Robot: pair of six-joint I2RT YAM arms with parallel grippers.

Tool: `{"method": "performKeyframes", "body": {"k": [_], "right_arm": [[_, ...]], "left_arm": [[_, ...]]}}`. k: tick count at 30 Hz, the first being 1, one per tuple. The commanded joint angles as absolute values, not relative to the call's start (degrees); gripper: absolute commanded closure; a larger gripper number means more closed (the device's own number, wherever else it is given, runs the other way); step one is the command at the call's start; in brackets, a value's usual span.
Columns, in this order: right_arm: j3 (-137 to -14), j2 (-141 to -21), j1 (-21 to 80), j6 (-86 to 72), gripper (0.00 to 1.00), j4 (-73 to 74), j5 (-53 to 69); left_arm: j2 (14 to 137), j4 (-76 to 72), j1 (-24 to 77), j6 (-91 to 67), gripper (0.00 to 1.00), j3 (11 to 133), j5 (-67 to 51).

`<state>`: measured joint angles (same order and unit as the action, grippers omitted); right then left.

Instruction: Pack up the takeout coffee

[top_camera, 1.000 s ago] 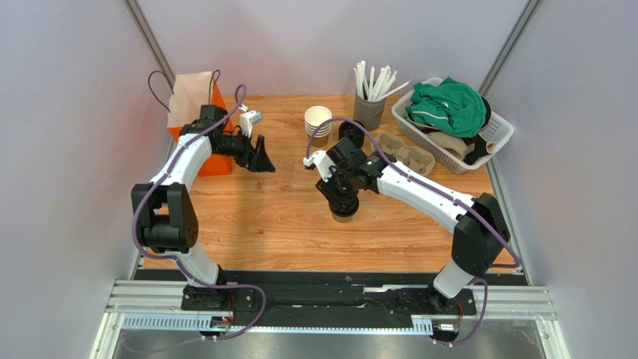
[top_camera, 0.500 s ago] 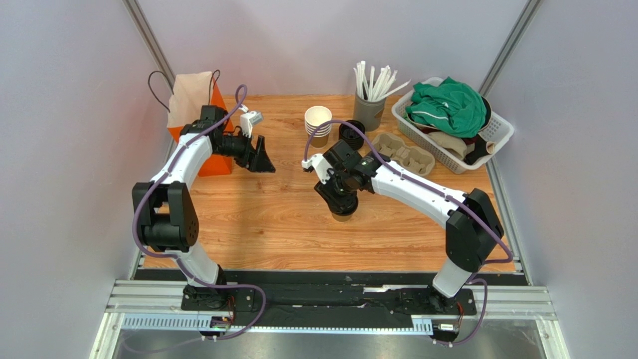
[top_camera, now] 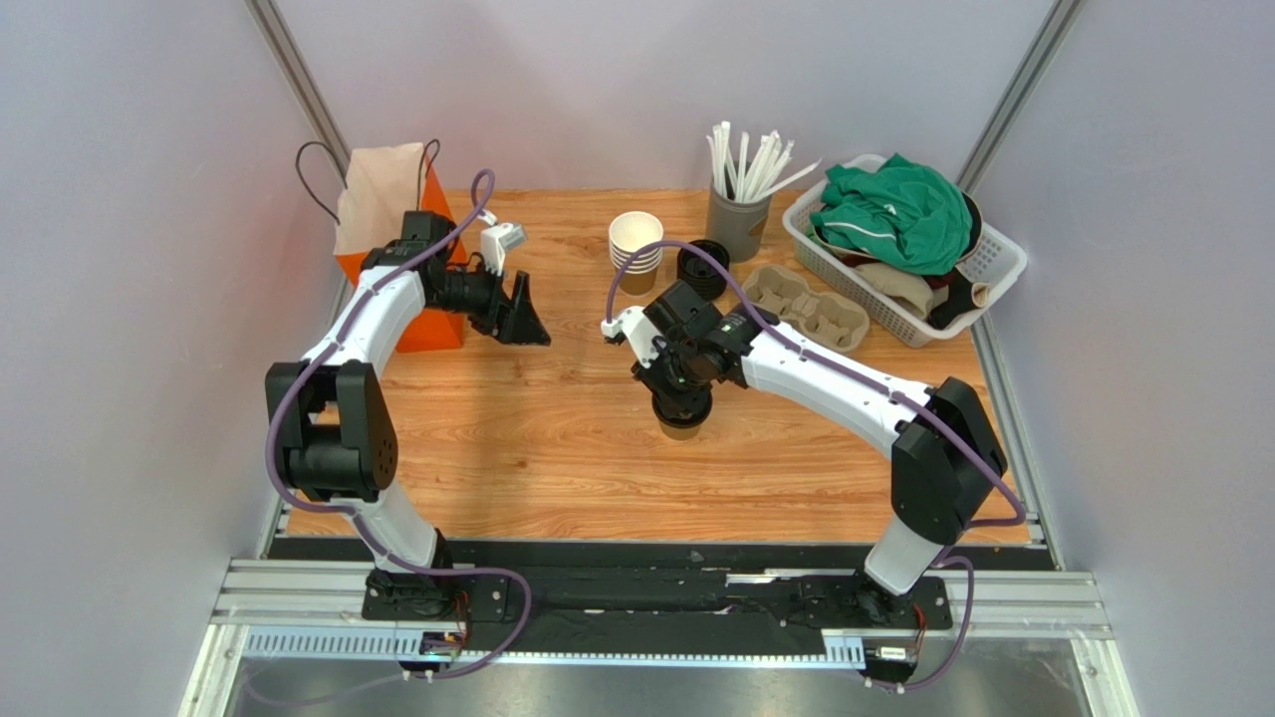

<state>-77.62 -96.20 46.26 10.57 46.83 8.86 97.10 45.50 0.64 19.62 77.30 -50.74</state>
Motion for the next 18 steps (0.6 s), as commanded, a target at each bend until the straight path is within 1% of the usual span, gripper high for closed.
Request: {"method": "performKeyframes", "body": {"k": [1, 7, 10, 15, 17, 18], "right_arm": [[-78.4, -94.5, 46.4, 12.6, 0.99, 47.0, 6.8], [-80.4, -92.6, 43.9, 15.1, 1.0, 49.1, 9.1], [-81.5, -91.4, 42.1, 15.8, 1.0, 50.4, 11.6], [-82.2, -88.6, 40.0, 17.1, 1.0, 51.0, 14.2], [-82.3, -87.5, 39.5, 17.4, 1.0, 50.9, 14.7], [-82.2, -87.3, 39.1, 17.5, 1.0, 50.9, 14.8]], "left_arm": [[96.7, 45.3, 0.4, 20.4, 0.14, 77.6, -53.0], [91.9, 48.9, 0.4, 23.5, 0.13, 81.0, -52.6], [89.0, 53.4, 0.4, 27.4, 0.11, 84.9, -50.6], [86.4, 61.4, 0.4, 33.3, 0.06, 92.7, -40.8], [85.3, 61.1, 0.4, 32.6, 0.01, 94.1, -37.1], [83.9, 59.3, 0.3, 31.7, 0.01, 94.8, -36.1]]}}
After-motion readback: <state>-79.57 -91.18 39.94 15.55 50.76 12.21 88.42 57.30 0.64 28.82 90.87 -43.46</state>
